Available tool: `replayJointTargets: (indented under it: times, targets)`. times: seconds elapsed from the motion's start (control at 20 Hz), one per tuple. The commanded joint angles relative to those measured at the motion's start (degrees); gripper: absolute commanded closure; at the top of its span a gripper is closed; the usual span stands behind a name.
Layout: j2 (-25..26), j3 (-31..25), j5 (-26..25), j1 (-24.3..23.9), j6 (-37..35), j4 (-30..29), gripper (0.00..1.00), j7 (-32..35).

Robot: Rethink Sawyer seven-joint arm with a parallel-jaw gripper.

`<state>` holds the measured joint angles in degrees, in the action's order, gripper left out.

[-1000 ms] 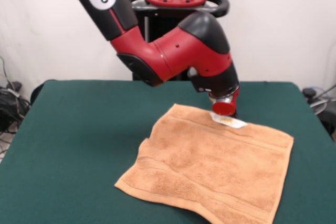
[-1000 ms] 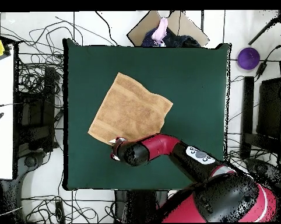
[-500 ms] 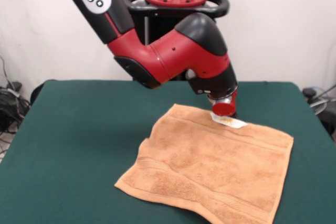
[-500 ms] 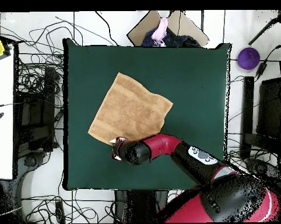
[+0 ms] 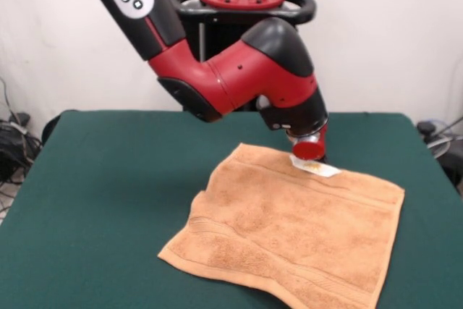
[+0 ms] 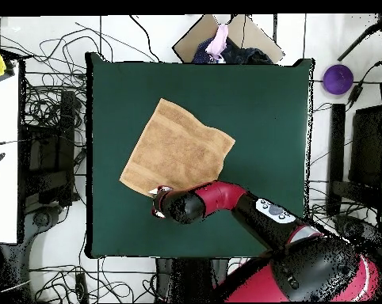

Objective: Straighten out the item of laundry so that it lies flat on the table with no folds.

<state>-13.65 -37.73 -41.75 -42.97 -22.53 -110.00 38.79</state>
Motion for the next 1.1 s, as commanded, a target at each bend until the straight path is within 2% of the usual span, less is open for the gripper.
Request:
replayJointTargets:
  times: [0.05,0.3,0.55,0.85,1.1]
  targets:
    - [-1.7,10.9,-6.9,0.4,-5.3,18.0,1.0,1.5]
    - [-2.2,10.2,-6.9,3.0,-4.5,17.1,1.0,2.8]
    - [-2.2,11.0,-6.0,4.8,-8.0,17.9,1.0,1.5]
    - [-1.0,8.9,-7.8,2.2,-9.4,20.1,1.0,-5.3]
    - [-0.7,9.7,-9.1,0.4,-9.6,22.2,1.0,-5.5]
